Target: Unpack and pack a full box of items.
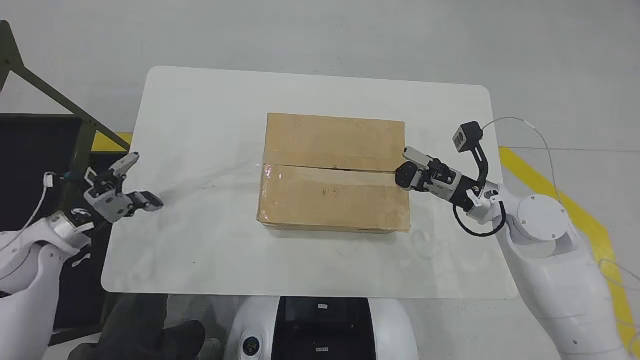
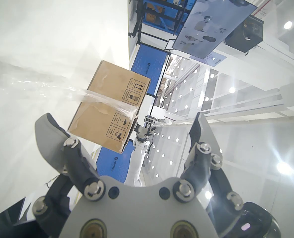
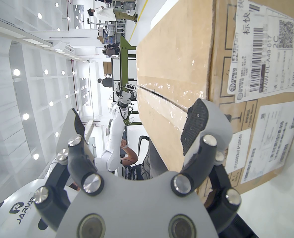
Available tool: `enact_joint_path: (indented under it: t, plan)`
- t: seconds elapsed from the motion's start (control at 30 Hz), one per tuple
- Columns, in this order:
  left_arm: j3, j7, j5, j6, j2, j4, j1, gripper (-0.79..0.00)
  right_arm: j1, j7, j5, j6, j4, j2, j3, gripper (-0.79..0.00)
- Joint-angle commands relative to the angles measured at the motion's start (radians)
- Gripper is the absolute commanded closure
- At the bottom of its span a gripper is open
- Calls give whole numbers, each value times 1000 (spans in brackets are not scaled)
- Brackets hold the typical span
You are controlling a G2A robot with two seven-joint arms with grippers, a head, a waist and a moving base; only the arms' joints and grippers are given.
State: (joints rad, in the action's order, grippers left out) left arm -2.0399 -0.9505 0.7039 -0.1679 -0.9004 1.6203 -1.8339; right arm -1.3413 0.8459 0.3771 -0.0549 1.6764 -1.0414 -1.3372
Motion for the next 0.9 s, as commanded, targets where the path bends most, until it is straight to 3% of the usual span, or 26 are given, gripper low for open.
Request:
enact_joint_path:
  t: [0.0, 0.33, 0.87]
  plan:
    - [20, -9, -9, -27, 2, -16, 27, -785, 0, 0, 0, 0, 0, 0, 0, -785]
    - [138, 23, -51, -73, 4, -119, 175, -785, 0, 0, 0, 0, 0, 0, 0, -785]
    - [231, -3, -71, -114, 4, -188, 260, -785, 0, 0, 0, 0, 0, 0, 0, -785]
